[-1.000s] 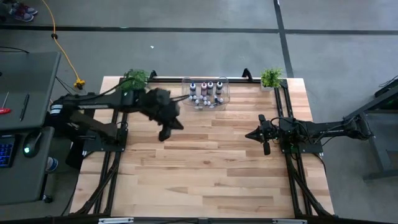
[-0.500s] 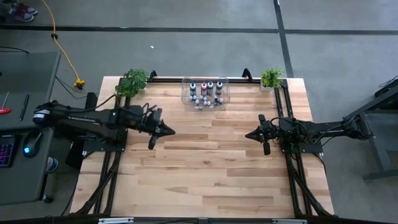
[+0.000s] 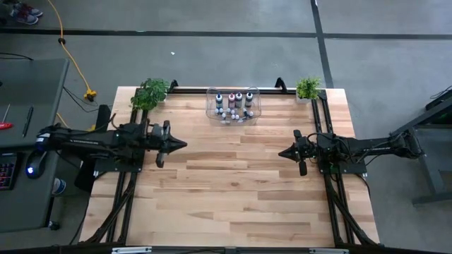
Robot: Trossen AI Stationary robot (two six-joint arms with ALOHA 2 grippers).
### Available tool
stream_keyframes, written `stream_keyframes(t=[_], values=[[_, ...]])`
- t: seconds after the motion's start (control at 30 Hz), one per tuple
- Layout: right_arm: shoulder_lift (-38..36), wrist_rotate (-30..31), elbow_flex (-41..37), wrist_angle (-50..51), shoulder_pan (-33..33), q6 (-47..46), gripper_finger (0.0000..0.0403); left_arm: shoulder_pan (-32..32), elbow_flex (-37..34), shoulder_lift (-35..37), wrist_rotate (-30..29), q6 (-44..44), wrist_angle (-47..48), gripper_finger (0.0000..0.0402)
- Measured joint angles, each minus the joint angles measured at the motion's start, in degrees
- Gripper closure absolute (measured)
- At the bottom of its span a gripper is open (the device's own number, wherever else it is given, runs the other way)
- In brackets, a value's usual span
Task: Pick & Place food coloring
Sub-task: Return to Home Position
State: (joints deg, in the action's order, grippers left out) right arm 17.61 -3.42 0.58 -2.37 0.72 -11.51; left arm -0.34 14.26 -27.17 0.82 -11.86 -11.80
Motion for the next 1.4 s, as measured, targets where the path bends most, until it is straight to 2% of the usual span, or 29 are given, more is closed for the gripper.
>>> stream_keyframes(t=[0.37, 0.53, 0.8, 0.93, 1.17, 1.4], values=[[0.00, -0.01, 0.01, 0.00, 0.00, -0.01, 0.0402, 0.00, -6.99, 15.13, -0.42, -0.06, -0.05, 0.0401], [0.01, -0.01, 0.00, 0.00, 0.00, -0.01, 0.0402, 0.00, -9.14, 19.86, -0.50, -0.42, -0.24, 0.0401], [0.01, -0.01, 0.01, -0.03, 0.00, -0.01, 0.0402, -0.02, -13.34, 24.58, -0.38, 0.01, -6.20, 0.0401], [0.01, 0.00, 0.01, 0.00, 0.00, 0.00, 0.0402, -0.02, -13.40, 26.68, -0.39, 0.50, -3.50, 0.0401], [0.01, 0.00, 0.00, -0.02, -0.01, 0.00, 0.0402, -0.02, -13.46, 26.83, -2.93, 10.35, -1.11, 0.0401], [0.01, -0.01, 0.01, -0.01, 0.00, 0.00, 0.0402, -0.04, -13.51, 26.81, -3.92, 10.07, 4.17, 0.0401]])
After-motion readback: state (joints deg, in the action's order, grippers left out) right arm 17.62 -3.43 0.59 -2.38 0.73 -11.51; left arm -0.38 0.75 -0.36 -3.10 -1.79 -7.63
